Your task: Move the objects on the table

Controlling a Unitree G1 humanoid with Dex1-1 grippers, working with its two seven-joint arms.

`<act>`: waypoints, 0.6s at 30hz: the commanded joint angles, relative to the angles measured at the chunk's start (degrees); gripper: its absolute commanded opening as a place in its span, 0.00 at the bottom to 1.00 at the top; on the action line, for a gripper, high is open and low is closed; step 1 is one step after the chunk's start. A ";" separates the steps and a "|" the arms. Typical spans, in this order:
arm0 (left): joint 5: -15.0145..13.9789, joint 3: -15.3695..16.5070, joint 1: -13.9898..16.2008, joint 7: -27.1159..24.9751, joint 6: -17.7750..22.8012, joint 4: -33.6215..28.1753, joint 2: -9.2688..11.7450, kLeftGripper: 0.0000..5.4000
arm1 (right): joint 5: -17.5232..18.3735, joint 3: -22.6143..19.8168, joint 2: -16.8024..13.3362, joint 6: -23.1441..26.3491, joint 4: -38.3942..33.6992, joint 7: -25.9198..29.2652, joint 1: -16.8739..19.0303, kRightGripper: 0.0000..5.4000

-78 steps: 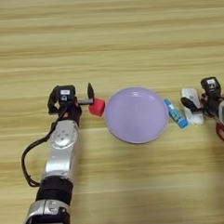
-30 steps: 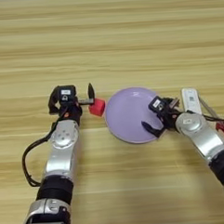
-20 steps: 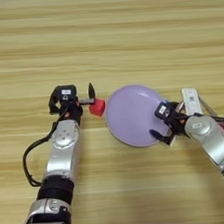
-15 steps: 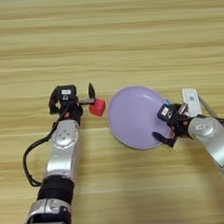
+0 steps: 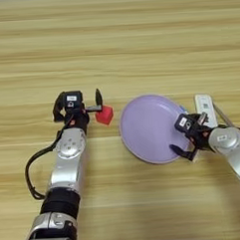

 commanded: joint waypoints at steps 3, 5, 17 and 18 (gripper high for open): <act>0.59 -0.05 -0.91 0.33 -0.29 0.82 0.23 1.00 | 2.62 -2.22 2.18 0.06 -2.00 -1.15 0.95 1.00; 0.62 -0.09 -0.86 0.35 -0.27 0.73 0.18 1.00 | 3.61 -3.01 2.75 -0.43 -2.73 -1.26 0.79 1.00; 0.70 -0.18 -0.78 0.43 -0.34 0.76 0.10 1.00 | 9.51 -7.86 6.87 -7.53 -3.70 -3.71 -0.42 1.00; 0.68 -0.15 -0.77 0.39 -0.34 0.77 0.15 1.00 | 9.71 -8.03 7.20 -8.30 -3.72 -4.03 -0.51 1.00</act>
